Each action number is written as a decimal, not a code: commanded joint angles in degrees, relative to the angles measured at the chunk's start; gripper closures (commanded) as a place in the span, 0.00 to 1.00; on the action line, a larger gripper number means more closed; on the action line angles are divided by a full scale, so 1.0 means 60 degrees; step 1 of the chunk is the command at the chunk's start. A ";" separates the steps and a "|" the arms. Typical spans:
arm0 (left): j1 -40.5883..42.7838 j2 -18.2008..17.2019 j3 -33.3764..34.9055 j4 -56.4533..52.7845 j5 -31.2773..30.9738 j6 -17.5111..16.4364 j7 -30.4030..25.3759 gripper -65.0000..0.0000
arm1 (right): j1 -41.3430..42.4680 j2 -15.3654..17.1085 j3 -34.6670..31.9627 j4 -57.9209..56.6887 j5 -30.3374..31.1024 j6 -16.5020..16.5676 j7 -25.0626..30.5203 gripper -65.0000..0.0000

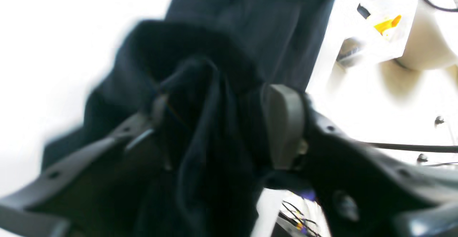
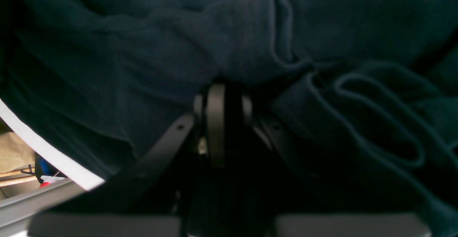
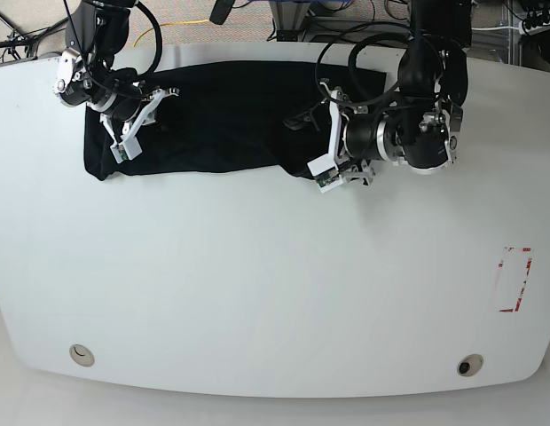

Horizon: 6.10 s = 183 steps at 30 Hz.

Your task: Fold the T-shirt properly

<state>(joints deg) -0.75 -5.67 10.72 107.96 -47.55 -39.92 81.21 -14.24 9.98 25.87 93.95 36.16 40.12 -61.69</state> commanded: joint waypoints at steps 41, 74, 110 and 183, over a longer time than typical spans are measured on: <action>0.1437 -0.0952 -0.2248 -0.0419 0.1734 -0.0013 -0.0311 0.80 | 0.1267 0.1128 0.2656 -0.0179 0.4222 -0.0349 -0.1008 0.00; 0.0573 -0.1304 -0.2322 -0.1723 0.1734 -0.0013 -0.0326 0.80 | 0.0637 0.1788 0.2128 -0.2142 0.4676 -0.0020 -0.1125 0.02; -0.1435 0.0586 -0.2307 -0.5034 0.1734 0.1679 -0.1352 0.79 | 0.1106 0.1070 0.2114 0.2063 0.1614 -0.0020 -0.1330 1.00; -0.2622 -0.0908 -0.1369 -0.5474 0.0387 0.0961 -0.4209 0.63 | 0.1970 -0.0571 -0.1637 0.2590 0.1365 -0.0020 -0.0334 0.37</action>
<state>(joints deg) -15.86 -8.51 2.70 73.84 -44.71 -33.69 56.07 -3.25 6.50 15.81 109.32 43.38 39.66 -64.90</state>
